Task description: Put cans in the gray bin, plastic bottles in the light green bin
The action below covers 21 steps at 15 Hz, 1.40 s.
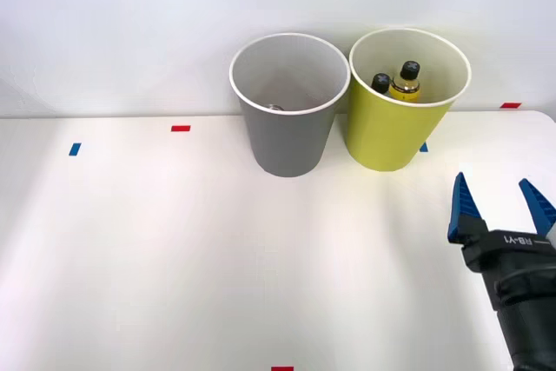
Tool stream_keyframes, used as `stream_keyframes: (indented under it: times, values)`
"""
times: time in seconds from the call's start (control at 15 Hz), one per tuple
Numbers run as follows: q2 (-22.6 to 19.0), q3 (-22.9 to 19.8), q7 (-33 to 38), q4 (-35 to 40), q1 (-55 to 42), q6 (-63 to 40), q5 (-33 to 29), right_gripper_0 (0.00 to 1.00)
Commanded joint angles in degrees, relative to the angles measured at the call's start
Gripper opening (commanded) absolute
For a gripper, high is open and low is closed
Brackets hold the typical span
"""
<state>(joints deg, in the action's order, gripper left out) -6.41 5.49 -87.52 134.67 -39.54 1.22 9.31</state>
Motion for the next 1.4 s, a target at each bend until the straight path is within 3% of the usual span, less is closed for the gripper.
stream_keyframes:
  times: [0.07, 0.13, 0.53, 0.87, 1.4]
  values:
    - [-2.73, 2.68, 8.42, -5.39, -5.55, 11.79, -7.64, 0.78]
    - [-2.21, 3.12, 11.58, -7.06, -7.48, 15.13, -9.31, 0.78]
    - [-1.33, 6.9, 8.59, -21.73, -9.41, 32.0, -9.4, 0.79]
    - [-1.77, 8.75, -2.74, -21.73, -13.54, 33.15, -9.66, 0.81]
    - [-0.89, 11.91, -4.06, -22.7, -18.91, 34.55, -9.4, 0.81]
